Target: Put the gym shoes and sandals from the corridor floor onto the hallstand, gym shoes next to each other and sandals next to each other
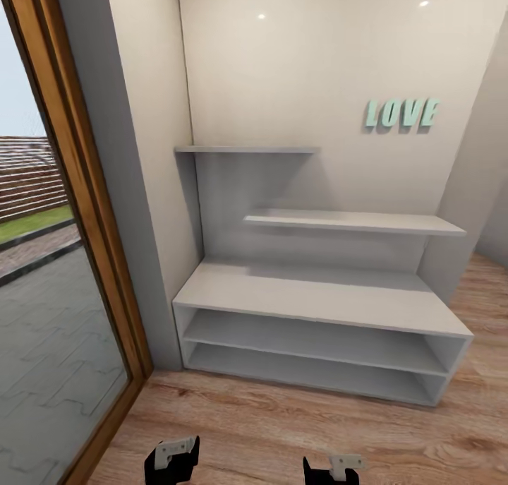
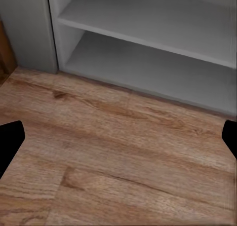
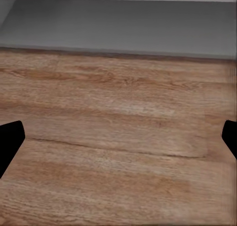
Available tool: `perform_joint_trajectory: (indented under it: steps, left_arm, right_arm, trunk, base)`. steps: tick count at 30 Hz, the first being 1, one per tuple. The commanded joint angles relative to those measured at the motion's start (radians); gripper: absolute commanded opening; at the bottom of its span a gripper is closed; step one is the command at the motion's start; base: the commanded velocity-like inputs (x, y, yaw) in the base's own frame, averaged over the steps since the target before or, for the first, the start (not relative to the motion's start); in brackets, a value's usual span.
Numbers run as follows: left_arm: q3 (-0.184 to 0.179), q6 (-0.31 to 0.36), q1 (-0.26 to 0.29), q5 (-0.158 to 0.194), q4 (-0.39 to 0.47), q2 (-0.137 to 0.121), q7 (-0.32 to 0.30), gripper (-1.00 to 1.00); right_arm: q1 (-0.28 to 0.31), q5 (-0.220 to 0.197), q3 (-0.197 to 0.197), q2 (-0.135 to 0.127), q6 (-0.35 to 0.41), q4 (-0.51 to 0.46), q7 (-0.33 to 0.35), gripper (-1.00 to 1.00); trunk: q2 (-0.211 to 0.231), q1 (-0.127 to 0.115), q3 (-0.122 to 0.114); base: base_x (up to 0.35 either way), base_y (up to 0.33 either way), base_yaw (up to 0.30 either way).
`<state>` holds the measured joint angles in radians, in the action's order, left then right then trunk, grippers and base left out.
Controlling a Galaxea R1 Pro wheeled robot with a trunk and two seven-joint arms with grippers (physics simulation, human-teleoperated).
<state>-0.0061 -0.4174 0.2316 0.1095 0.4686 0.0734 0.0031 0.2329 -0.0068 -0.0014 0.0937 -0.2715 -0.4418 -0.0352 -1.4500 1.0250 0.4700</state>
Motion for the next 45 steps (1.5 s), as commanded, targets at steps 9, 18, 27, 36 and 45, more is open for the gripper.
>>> perform_joint_trajectory:
  steps: [9, 18, 27, 36, 45]
  left_arm:
    - [0.0, 0.0, 0.0, 0.0, -0.002, 0.0, 0.0, 1.0]
    - [0.0, 0.0, 0.0, 0.0, -0.004, 0.0, 0.0, 1.0]
    - [0.0, 0.0, 0.0, -0.001, -0.004, 0.0, 0.0, 1.0]
    - [0.0, -0.001, 0.0, -0.001, -0.004, 0.0, 0.0, 1.0]
    - [0.0, -0.001, 0.0, -0.001, -0.004, 0.0, 0.0, 1.0]
  right_arm:
    - [0.0, -0.006, 0.0, 0.0, 0.0, 0.0, 0.0, 1.0]
    - [0.0, -0.013, 0.002, 0.001, 0.0, 0.001, 0.0, 1.0]
    - [0.0, -0.014, 0.001, 0.001, 0.0, 0.001, 0.0, 1.0]
    - [0.0, -0.014, 0.0, 0.0, 0.0, 0.002, 0.0, 1.0]
    - [0.0, -0.015, 0.0, 0.0, 0.0, 0.002, 0.0, 1.0]
  trunk:
    - [0.0, 0.0, 0.0]
    - [0.0, 0.0, 0.0]
    - [0.0, 0.0, 0.0]
    - [0.0, 0.0, 0.0]
    - [0.0, 0.0, 0.0]
  base:
    - [0.0, 0.0, -0.271]
    - [0.0, 0.0, -0.286]
    - [0.0, 0.0, -0.289]
    - [0.0, 0.0, -0.29]
    - [0.0, 0.0, -0.29]
